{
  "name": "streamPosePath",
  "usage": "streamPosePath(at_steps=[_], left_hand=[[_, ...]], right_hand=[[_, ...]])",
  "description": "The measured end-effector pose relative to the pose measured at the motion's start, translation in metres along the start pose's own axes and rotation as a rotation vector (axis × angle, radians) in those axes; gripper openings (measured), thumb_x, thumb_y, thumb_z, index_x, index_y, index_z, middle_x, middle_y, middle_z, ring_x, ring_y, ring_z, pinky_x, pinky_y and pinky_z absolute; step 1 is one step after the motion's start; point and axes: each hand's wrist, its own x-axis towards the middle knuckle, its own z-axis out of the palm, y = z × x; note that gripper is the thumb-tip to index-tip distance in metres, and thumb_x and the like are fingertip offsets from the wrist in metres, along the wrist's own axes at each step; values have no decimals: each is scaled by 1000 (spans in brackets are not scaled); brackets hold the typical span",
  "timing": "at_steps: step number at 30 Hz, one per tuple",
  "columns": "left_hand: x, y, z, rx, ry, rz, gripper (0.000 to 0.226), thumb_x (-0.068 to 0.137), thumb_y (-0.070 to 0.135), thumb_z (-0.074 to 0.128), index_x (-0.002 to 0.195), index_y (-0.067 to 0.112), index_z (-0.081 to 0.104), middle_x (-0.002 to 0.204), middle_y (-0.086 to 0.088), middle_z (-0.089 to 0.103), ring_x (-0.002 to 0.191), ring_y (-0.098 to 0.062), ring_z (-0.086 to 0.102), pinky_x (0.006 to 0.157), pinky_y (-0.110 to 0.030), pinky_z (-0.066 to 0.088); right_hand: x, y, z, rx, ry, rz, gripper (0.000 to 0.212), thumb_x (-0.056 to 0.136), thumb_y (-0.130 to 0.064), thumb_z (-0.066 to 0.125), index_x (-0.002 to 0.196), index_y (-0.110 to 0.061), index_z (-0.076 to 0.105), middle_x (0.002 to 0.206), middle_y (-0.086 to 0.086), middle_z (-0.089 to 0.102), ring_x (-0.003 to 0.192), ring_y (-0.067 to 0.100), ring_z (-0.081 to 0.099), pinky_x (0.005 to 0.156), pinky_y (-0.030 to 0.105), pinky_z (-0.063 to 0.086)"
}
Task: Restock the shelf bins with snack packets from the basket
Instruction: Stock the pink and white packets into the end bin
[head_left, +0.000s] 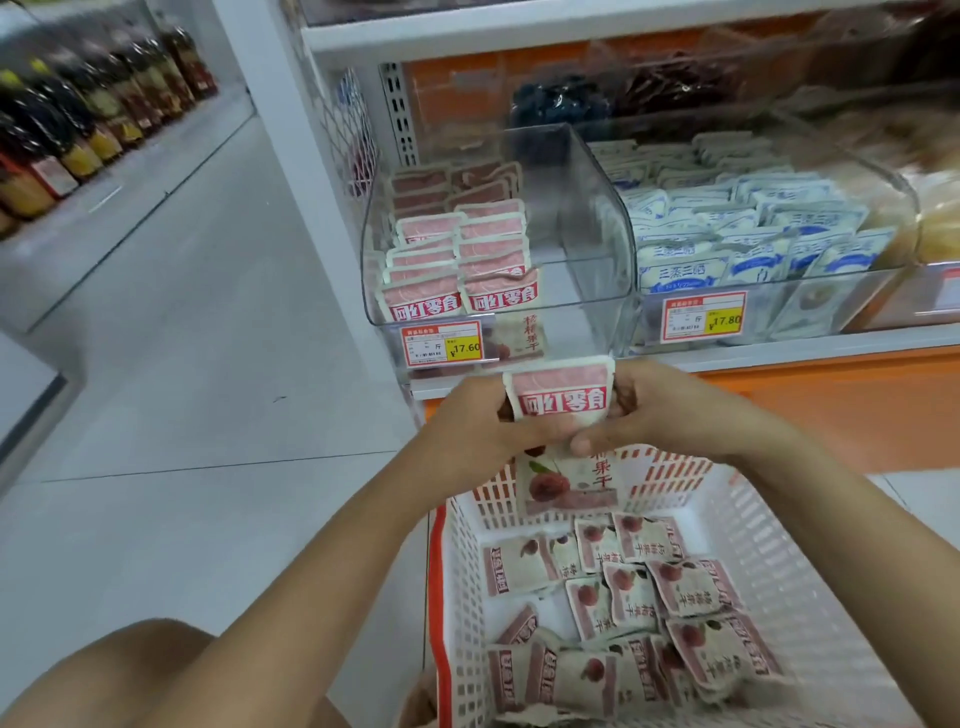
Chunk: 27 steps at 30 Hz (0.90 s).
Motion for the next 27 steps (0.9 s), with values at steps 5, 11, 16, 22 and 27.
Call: streamPosePath(at_steps=[5,11,16,22,27], left_hand=[[26,28,-42,236,357,130,31,90,46,52,94,19,67,89,10,69,83,-1,63,76,-23,53],[71,3,-82,780,435,166,30,86,22,68,115,17,67,110,-5,64,104,-22,58,91,-36,47],[88,-7,-86,860,479,211,18,84,24,68,98,12,68,86,-5,61,87,-26,55,73,-34,40],[94,-8,-88,841,484,226,11,85,24,67,80,23,57,77,6,51,77,-17,47,75,-35,37],[97,-11,-88,769,495,231,3,84,20,67,83,20,64,82,3,60,80,-21,57,84,-38,45]], right_hand=[[6,-36,-27,-37,331,-153,24,74,-13,76,97,-16,69,90,4,75,89,18,71,79,32,57],[35,-68,-62,-120,573,-254,32,80,-12,73,111,-18,66,99,-9,71,91,1,67,79,14,49],[72,-69,-60,-292,509,-112,27,76,-14,78,102,-11,73,95,-1,74,86,5,68,82,22,54],[91,-53,-57,-292,392,128,28,74,-9,79,101,-8,71,95,2,74,91,17,69,90,35,52],[98,-51,-48,-539,378,400,35,80,-33,76,96,-4,63,93,6,66,83,22,62,68,28,48]])
